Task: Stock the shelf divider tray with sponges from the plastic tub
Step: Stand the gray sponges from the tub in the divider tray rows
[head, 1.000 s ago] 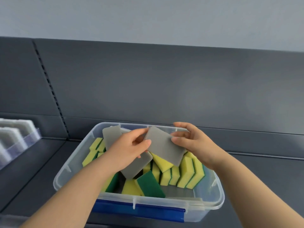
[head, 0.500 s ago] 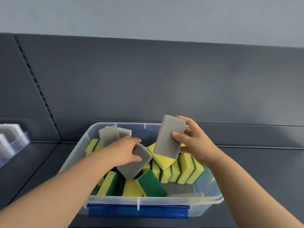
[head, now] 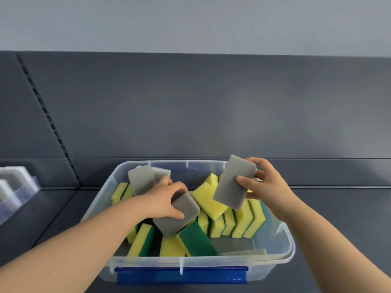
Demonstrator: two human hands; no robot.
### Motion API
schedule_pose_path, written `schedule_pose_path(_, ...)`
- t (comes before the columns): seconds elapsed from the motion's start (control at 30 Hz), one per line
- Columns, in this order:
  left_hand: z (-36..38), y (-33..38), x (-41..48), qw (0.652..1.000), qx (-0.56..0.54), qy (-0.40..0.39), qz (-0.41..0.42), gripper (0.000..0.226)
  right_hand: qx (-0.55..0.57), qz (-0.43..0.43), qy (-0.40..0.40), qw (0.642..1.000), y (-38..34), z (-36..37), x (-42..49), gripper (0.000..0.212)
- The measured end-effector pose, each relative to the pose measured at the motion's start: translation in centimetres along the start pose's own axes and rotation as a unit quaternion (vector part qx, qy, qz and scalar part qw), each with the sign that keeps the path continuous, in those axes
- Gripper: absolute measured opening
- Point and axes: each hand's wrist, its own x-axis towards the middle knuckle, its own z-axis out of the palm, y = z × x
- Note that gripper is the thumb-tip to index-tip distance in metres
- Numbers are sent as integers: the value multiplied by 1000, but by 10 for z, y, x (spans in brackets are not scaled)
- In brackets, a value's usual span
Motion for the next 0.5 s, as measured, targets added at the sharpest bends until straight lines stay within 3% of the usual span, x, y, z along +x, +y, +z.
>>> schedule_pose_path(0.17,-9,1,-3,990,-128,64,-17,43,-75,-7,7,997,4,5,6,30)
schedule_pose_path(0.33,-39,2,-15,910,-387,139,-60,35,-143,-36,-3,989,3,8,8,34)
schedule_pose_path(0.4,-45,6,-23,883,-439,161,-50,26,-150,-38,-21,988,3,12,7,37)
schedule_pose_path(0.5,-43,11,-33,877,-447,171,-41,23,-147,-51,-55,986,4,18,6,40)
